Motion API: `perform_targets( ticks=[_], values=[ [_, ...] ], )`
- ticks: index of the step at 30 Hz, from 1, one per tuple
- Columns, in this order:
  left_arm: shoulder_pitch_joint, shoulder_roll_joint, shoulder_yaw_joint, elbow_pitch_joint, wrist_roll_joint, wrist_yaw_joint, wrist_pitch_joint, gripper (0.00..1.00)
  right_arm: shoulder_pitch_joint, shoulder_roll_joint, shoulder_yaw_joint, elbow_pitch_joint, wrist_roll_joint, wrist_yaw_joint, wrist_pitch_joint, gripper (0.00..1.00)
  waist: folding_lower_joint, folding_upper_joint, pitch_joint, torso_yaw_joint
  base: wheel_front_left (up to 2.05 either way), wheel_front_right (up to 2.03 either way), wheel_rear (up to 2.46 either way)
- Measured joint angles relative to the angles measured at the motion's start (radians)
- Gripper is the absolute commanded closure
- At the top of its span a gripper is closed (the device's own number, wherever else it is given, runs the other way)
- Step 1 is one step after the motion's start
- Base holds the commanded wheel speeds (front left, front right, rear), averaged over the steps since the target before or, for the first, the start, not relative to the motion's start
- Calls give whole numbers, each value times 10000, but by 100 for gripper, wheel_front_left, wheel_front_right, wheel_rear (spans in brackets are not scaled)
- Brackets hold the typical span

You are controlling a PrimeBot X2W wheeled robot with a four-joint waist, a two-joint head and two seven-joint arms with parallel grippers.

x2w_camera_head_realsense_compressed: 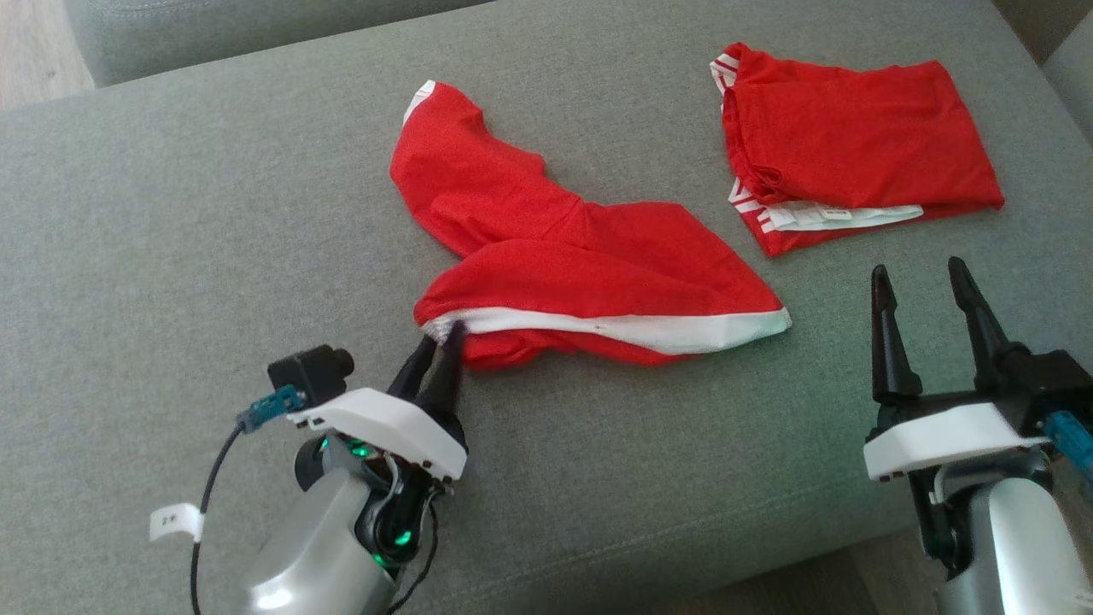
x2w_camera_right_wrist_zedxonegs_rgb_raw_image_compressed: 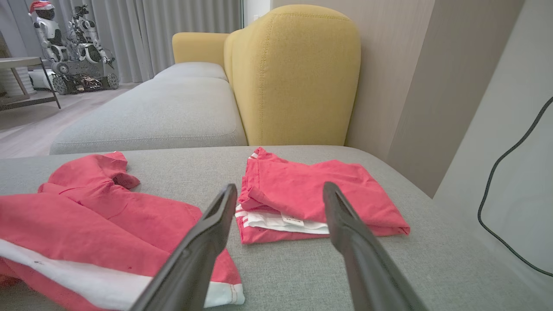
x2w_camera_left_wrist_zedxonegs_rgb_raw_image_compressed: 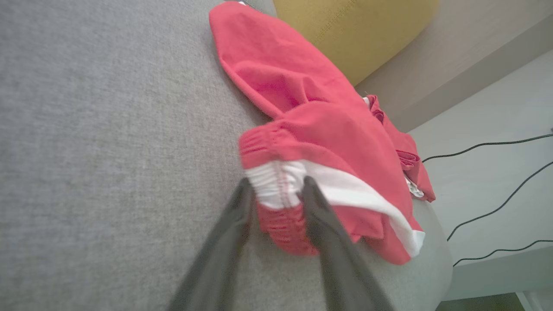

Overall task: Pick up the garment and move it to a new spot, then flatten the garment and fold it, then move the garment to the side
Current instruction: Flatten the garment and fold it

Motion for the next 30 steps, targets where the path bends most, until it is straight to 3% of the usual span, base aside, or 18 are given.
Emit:
perform_targets(
  ticks=[9, 15, 22, 30],
  values=[
    [-98, 81, 31, -117, 1028, 36, -151, 100, 33, 0, 21, 430, -27, -2, 33, 0, 0, 0, -228, 103, 0, 0, 0],
    [121, 334, 232, -874, 2107, 368, -159, 100, 55, 0, 61, 1060, 320, 0, 502, 0, 0, 0, -345, 376, 0, 0, 0],
    [710, 663, 146, -1595, 3279, 637, -161, 100, 84, -2, 477, 2389, 901, 0, 1110, 0, 0, 0, -444, 811, 0, 0, 0],
    [745, 777, -19, -1818, 3689, 731, -161, 100, 0, 0, 1363, 3680, 1498, 0, 1229, 0, 0, 0, -331, 1061, 0, 0, 0]
  ],
)
